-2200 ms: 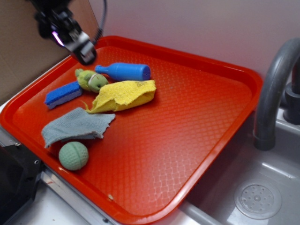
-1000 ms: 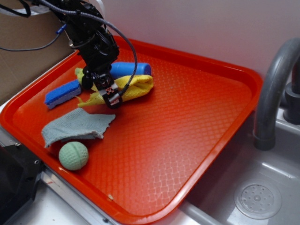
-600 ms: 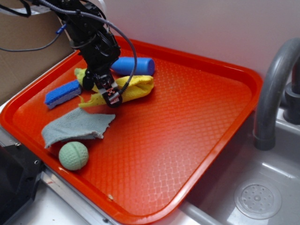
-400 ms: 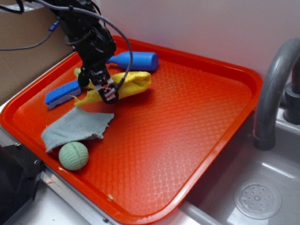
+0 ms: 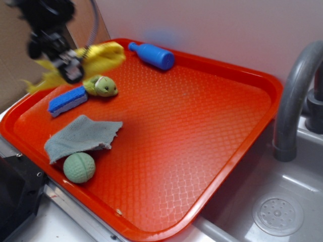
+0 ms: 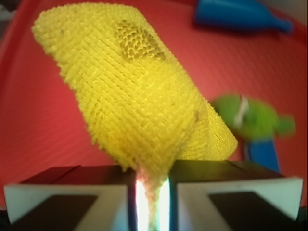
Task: Grab the yellow cloth.
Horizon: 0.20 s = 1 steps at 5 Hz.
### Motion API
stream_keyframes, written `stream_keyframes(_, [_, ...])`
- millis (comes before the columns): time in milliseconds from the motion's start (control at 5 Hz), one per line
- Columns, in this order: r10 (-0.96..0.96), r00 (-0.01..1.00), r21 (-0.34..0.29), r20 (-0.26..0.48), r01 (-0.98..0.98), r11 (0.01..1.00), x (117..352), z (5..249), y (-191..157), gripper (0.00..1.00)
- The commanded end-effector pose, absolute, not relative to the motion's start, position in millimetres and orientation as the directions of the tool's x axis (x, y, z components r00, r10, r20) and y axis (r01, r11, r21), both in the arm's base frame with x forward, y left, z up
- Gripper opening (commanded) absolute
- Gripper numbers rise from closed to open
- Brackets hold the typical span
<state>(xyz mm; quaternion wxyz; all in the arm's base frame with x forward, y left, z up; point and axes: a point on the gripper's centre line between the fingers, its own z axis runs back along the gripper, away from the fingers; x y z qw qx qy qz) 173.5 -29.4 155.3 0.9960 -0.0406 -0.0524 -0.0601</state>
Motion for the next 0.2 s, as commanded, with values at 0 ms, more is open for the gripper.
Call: stream_keyframes(0, [0.043,0.996,-0.077,0.079,-0.037,0.996,189.3,234.8,-15.2,0.0])
